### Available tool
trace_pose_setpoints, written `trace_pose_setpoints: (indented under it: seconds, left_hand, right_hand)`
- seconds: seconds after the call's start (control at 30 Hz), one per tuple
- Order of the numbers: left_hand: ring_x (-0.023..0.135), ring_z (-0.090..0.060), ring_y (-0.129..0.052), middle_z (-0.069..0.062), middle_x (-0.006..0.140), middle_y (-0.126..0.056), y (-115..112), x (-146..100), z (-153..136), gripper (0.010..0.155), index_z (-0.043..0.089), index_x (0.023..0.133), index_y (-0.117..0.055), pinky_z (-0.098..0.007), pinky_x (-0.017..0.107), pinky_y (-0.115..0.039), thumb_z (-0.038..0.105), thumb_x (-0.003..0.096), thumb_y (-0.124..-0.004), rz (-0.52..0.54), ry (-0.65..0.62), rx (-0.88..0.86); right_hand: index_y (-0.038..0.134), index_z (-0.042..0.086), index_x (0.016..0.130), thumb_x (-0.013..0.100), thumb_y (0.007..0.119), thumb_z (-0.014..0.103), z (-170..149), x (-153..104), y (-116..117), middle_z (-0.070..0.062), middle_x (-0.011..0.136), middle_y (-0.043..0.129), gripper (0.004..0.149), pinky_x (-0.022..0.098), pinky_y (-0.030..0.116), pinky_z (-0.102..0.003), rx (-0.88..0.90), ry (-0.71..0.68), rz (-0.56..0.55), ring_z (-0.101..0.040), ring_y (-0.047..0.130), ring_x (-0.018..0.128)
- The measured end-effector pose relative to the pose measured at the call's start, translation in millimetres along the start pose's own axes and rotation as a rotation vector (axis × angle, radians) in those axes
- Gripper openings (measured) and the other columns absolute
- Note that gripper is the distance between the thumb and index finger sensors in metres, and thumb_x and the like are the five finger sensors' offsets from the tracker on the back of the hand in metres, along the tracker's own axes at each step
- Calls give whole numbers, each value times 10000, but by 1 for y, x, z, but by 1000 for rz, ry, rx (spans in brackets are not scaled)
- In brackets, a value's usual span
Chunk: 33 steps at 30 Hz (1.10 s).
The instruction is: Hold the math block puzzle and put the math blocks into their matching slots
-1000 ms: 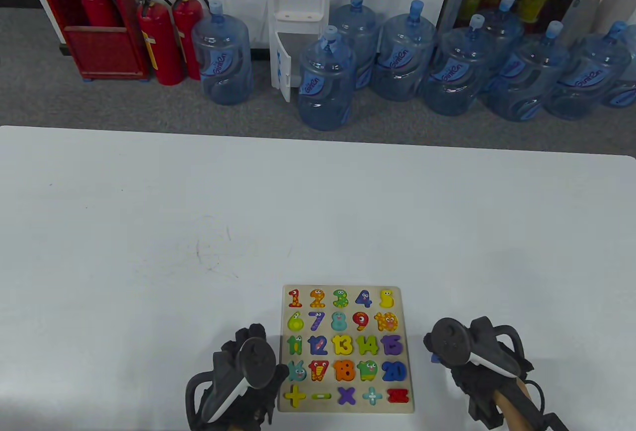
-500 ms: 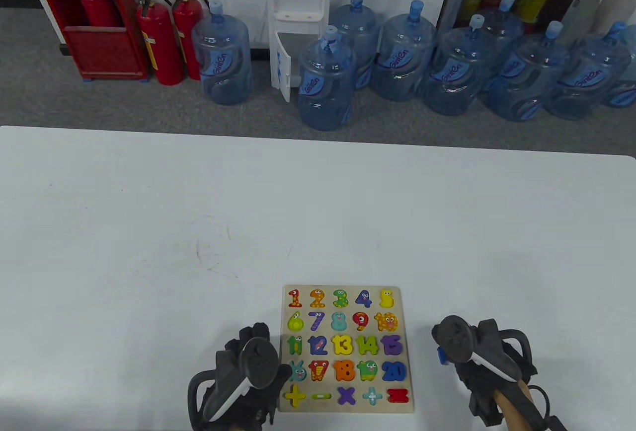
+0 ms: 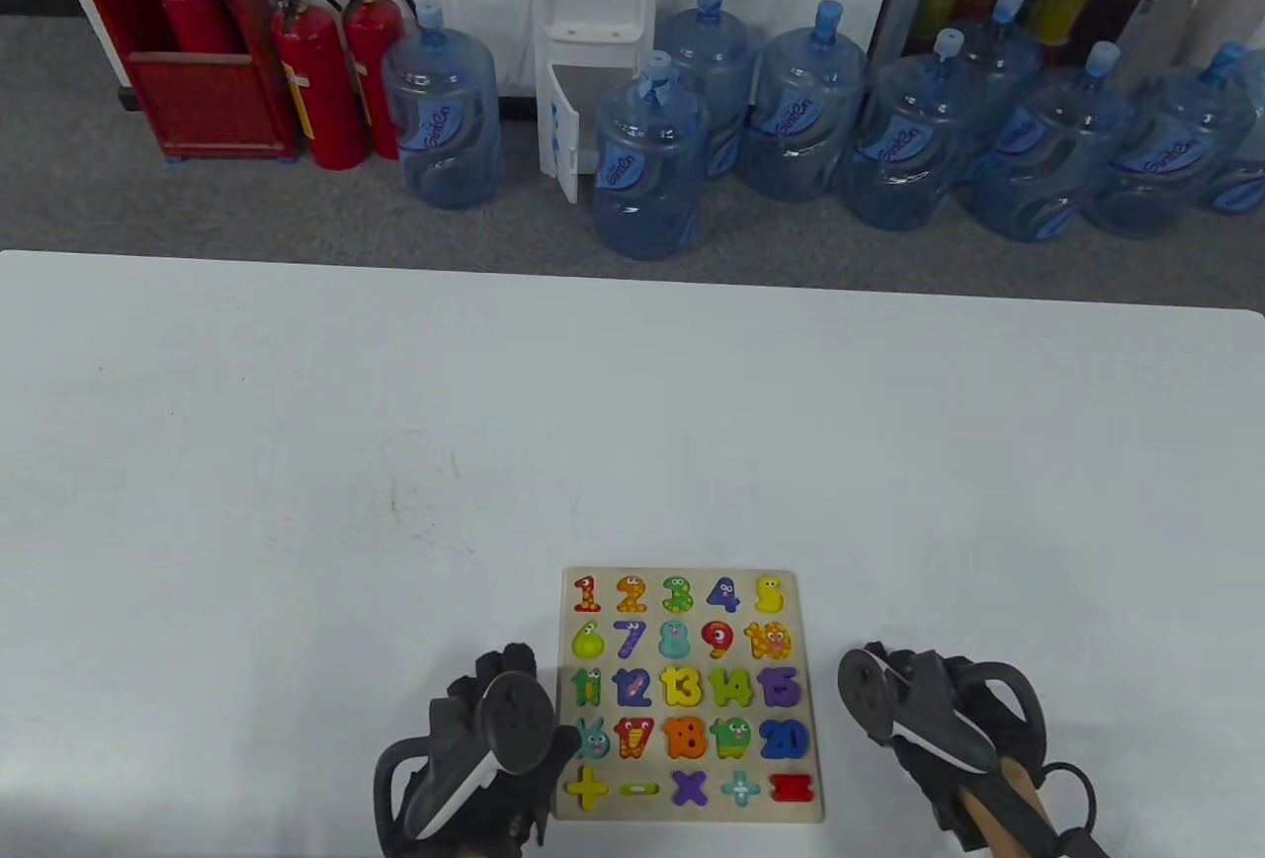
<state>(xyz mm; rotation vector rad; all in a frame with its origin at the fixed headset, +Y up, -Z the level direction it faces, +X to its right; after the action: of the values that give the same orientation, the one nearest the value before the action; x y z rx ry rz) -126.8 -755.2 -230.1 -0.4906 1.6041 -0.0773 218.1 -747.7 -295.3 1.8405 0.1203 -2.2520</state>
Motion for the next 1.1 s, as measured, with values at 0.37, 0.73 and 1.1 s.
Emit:
trace_pose_setpoints:
  seconds: [0.37, 0.73, 1.1]
  left_hand:
    - [1081, -448, -438, -84, 1143, -297, 0, 0, 0, 836, 220, 1091, -239, -610, 742, -586, 575, 424, -597, 0, 0, -1]
    - [1082, -447, -436, -86, 1144, -297, 0, 0, 0, 836, 221, 1091, -238, -611, 744, -583, 575, 424, -597, -7, 4, -1]
    - [1077, -451, -440, -116, 1139, -300, 2, -3, 1, 836, 216, 1090, -242, -611, 739, -588, 573, 424, -598, 12, 7, 9]
  right_hand:
    - [675, 320, 906, 169, 932, 302, 2, -5, -1, 24, 921, 750, 781, 623, 727, -417, 23, -59, 23, -187, 855, 778]
    - [757, 284, 863, 204, 910, 297, 7, -2, -5, 2, 860, 814, 677, 618, 724, -423, 45, -64, -20, -196, 885, 717]
    - [781, 273, 850, 188, 898, 323, 57, 2, -49, -6, 834, 853, 674, 580, 765, -417, -87, -230, -131, -190, 929, 674]
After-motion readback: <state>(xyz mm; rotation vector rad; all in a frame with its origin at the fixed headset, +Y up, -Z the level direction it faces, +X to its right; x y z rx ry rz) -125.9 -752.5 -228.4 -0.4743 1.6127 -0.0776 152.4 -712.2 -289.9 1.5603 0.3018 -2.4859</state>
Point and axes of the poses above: the tracker on the back of each hand, its own z axis roughly to the thumb side, its own x axis roughly from the wrist to the fingertips, y = z × x, the point moved 5 cm from there along x, roughly from the wrist to the fingertips
